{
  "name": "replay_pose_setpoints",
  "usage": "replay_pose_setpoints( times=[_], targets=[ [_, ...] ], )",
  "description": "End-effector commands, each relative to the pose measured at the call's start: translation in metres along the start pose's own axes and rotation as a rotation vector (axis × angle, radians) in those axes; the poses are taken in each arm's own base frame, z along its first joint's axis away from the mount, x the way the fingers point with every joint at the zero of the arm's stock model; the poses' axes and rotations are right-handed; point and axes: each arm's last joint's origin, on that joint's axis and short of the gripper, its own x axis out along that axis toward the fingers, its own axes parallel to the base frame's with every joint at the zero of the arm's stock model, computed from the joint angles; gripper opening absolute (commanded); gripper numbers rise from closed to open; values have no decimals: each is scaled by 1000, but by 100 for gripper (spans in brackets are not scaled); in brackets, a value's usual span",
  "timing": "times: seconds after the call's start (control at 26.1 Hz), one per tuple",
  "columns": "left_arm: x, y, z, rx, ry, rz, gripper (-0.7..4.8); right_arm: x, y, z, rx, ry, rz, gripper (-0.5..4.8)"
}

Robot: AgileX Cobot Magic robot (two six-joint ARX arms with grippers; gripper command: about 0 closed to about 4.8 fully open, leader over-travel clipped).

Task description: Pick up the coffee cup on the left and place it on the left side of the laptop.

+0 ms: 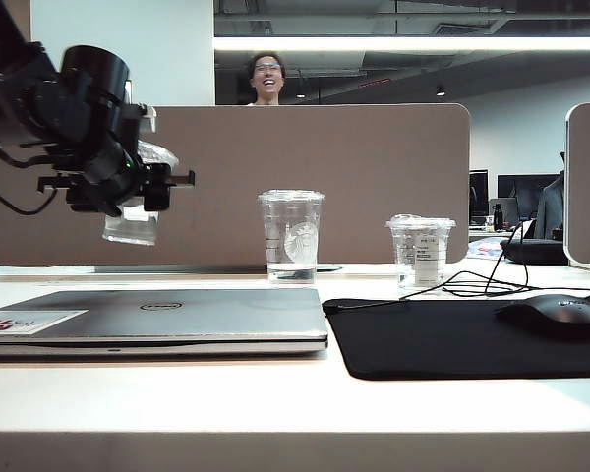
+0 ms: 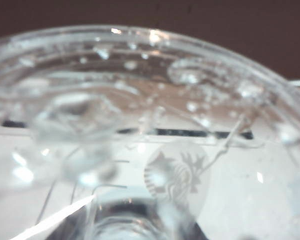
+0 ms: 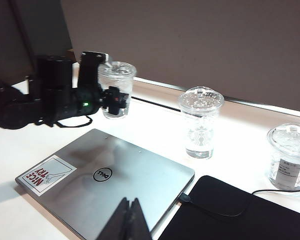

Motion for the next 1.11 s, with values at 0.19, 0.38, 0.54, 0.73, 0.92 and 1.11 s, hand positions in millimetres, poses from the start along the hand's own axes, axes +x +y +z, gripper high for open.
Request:
replay_pose_setpoints(
  times=[0.19,0.38,0.54,0.73,0.92,1.11],
  targets=[
    [-19,26,13,-32,-97,-62,205,-1,0,4,-7,-31,3,-2],
    [-35,48,9,-46,-115,-37,206,-1,0,4,-7,-31,3,-2],
    [-53,67,-3,-64,-162,-16,205,-1,0,4,-6,-30,3,-2],
    [-70,89,-21,-138,-188,33,206,-1,0,4,-7,-31,3,-2],
    [-79,107,-39,-153,-145,82,206,-1,0,4,-7,-30,3,-2],
    [-87,122,-52,-153,-124,56,206,-1,0,4,-6,-30,3,-2]
  ],
)
